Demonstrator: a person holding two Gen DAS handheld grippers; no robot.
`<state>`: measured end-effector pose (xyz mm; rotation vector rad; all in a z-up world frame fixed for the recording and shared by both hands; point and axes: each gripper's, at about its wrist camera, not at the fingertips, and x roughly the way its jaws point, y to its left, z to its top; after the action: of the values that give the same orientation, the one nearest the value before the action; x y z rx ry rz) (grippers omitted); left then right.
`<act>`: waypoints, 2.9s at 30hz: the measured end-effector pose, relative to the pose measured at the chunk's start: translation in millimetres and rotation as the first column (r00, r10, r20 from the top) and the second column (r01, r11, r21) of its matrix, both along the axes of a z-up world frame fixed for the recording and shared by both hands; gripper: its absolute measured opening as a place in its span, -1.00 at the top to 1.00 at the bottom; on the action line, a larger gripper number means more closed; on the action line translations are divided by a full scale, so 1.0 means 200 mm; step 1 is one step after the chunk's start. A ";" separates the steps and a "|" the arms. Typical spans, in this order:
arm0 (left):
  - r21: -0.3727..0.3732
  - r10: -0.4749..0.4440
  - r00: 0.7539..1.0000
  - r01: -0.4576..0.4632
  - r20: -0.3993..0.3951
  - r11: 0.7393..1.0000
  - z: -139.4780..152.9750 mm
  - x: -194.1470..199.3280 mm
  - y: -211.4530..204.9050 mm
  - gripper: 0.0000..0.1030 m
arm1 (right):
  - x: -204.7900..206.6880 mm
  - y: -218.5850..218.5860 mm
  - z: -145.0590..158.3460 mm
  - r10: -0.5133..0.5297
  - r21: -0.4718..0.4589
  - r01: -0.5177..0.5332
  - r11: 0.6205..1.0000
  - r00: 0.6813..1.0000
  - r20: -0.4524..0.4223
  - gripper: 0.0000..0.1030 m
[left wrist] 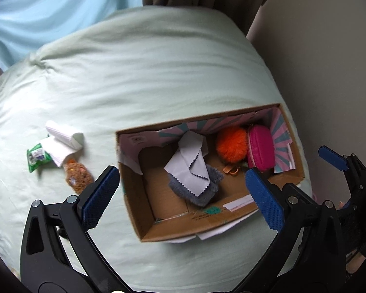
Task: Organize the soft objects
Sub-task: 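Withdraw both tools from the box toward the black sock, then grasp the black sock with the left tool while the right grasps the brown fuzzy ball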
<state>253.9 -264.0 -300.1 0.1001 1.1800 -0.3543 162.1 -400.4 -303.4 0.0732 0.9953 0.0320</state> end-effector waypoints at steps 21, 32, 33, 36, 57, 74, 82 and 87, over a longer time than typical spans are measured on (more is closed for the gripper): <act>-0.130 0.170 0.960 -0.143 0.224 0.981 0.74 -0.51 0.78 -0.99 | -0.34 0.51 0.79 0.020 0.005 -0.022 1.000 0.974 0.228 -0.99; -0.127 0.288 0.894 -0.260 0.343 0.957 0.99 -0.85 1.40 -0.99 | -0.54 0.99 1.08 0.007 0.002 -0.008 1.000 0.935 0.353 -0.99; -0.123 0.294 0.886 -0.268 0.357 0.956 1.00 -0.88 1.45 -0.99 | -0.56 1.03 1.10 0.001 -0.002 0.000 1.000 0.931 0.366 -0.99; -0.092 0.302 0.866 -0.290 0.398 0.953 1.01 -0.95 1.57 -0.99 | -0.62 1.14 1.13 -0.020 0.007 0.018 1.000 0.920 0.392 -0.99; -0.121 0.397 0.884 -0.379 0.245 0.918 0.13 -0.76 1.81 -0.99 | -0.11 1.55 0.46 0.145 0.018 -0.153 0.988 0.965 0.220 -0.99; -0.059 0.372 0.914 -0.368 0.161 0.928 -0.84 -0.44 1.55 -0.99 | 0.43 1.57 -0.60 0.127 0.098 -0.132 0.986 0.990 0.057 -0.62; -0.033 0.368 0.919 -0.367 0.137 0.929 -1.03 -0.36 1.47 -0.94 | 0.56 1.50 -0.82 0.109 0.166 -0.113 0.980 0.994 0.032 -0.32; 0.004 0.361 0.926 -0.364 0.110 0.931 -1.10 -0.31 1.42 -0.49 | 0.57 1.49 -0.87 0.116 0.254 -0.121 0.960 0.993 0.035 0.02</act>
<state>191.1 20.2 -519.7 -0.0788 1.0698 -0.0068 277.0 -101.8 -477.7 0.2493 0.9706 0.2716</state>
